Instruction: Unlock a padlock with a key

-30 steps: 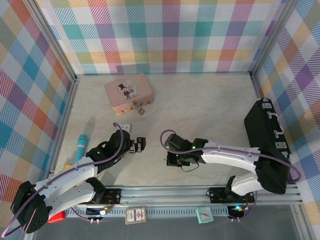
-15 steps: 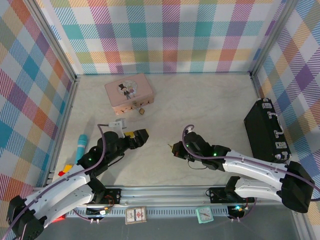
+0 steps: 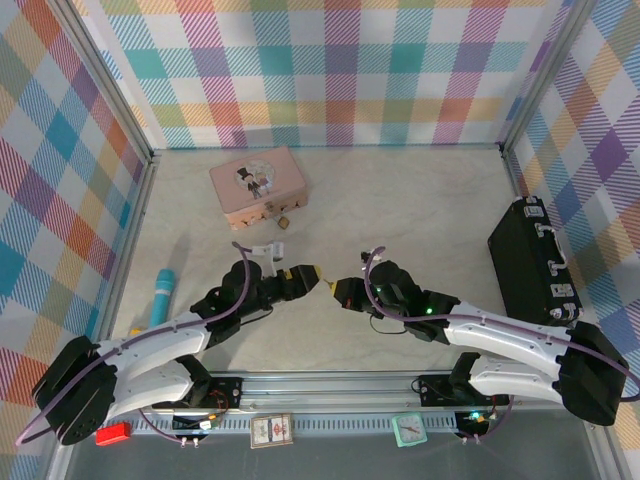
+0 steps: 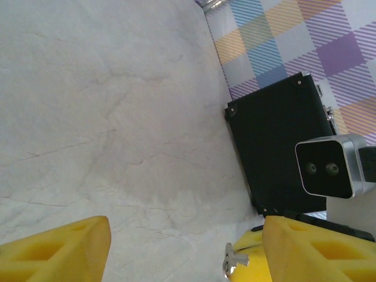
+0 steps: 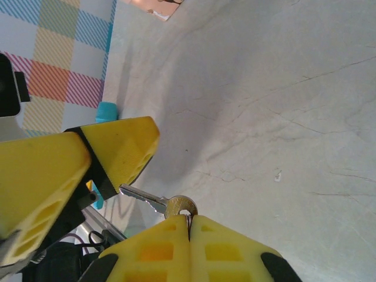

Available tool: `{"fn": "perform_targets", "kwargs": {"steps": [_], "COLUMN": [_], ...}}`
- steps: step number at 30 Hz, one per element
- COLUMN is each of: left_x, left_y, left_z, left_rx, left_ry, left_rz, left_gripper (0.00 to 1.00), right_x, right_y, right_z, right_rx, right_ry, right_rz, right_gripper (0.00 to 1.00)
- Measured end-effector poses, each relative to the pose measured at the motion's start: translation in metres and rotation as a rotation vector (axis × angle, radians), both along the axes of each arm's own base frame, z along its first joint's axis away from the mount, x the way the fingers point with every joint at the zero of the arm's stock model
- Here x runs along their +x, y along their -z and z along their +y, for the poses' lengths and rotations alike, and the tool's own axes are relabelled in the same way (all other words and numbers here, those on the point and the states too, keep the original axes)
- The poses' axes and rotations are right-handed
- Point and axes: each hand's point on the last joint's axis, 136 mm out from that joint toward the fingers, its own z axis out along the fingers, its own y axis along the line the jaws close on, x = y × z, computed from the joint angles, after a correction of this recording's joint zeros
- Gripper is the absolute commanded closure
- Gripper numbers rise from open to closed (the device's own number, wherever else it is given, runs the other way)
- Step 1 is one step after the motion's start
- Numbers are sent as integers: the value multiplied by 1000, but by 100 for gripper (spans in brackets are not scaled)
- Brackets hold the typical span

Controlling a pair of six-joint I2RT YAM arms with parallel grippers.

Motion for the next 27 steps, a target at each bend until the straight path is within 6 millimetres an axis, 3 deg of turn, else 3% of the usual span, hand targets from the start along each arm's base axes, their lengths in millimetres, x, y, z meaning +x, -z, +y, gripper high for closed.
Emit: {"fn": "perform_targets", "kwargs": {"steps": [13,27], "left_x": [-5,-4], "left_y": [-12,-5], "left_z": [-18,-16], "left_rx": [-14,34], "left_ry": [43,37], "left_rz": [-28,-25], "left_gripper": [64,65], "right_x": [0,2], "right_y": [9,12], "right_z": [10,7], "right_rx": [0,-10], "right_ry": [-26,-15], "right_rz": [19,24], "right_gripper": [100,100]}}
